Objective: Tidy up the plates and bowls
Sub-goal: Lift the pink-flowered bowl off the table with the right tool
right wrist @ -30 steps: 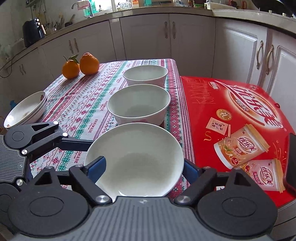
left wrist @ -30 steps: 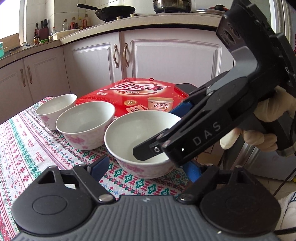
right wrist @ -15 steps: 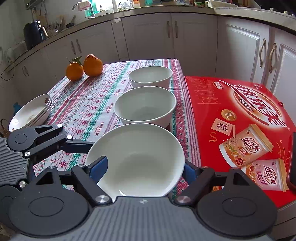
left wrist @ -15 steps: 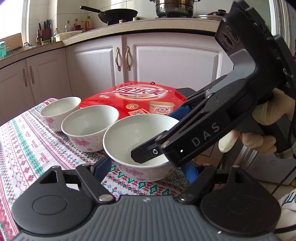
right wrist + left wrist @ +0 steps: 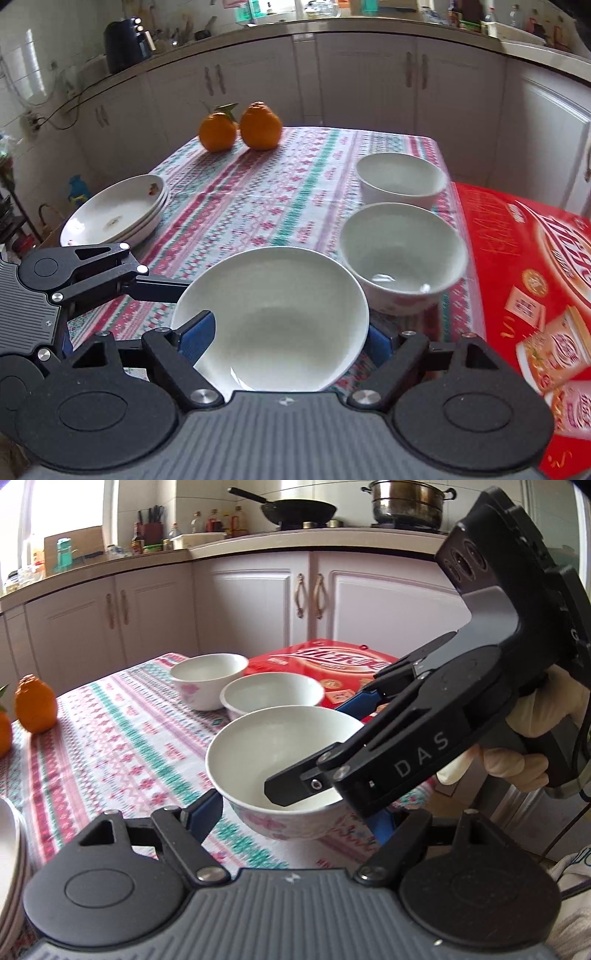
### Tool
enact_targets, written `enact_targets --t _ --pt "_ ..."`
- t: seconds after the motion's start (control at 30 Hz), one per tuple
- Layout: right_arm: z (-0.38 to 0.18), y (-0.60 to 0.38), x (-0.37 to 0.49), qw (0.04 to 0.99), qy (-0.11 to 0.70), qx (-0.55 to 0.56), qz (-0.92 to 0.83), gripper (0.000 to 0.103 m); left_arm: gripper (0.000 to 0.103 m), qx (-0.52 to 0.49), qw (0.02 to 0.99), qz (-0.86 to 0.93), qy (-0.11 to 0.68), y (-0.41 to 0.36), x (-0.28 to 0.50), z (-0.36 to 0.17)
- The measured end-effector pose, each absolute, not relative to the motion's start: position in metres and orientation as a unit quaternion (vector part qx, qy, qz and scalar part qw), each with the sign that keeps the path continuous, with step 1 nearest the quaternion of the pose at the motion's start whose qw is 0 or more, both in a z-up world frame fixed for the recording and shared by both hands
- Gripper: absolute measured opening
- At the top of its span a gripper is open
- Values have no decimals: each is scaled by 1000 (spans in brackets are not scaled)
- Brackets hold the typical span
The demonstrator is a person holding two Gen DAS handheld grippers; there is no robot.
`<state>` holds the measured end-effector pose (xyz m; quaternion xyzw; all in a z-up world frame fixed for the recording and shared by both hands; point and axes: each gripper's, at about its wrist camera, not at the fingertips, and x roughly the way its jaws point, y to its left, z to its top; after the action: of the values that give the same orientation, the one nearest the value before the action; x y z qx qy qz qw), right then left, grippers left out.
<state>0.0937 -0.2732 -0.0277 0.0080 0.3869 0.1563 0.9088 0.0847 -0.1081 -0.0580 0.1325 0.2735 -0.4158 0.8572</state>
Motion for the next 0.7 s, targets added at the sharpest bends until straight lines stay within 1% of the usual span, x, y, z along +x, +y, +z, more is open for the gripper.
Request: enact_targets --t 0.3,0.7 --pt "-29 -237 122 903 385 -6 193 88 81 125 874 -378 279 -78 99 -58" --pt "-40 -216 147 894 395 -10 211 88 81 122 881 -354 288 -59 114 -65"
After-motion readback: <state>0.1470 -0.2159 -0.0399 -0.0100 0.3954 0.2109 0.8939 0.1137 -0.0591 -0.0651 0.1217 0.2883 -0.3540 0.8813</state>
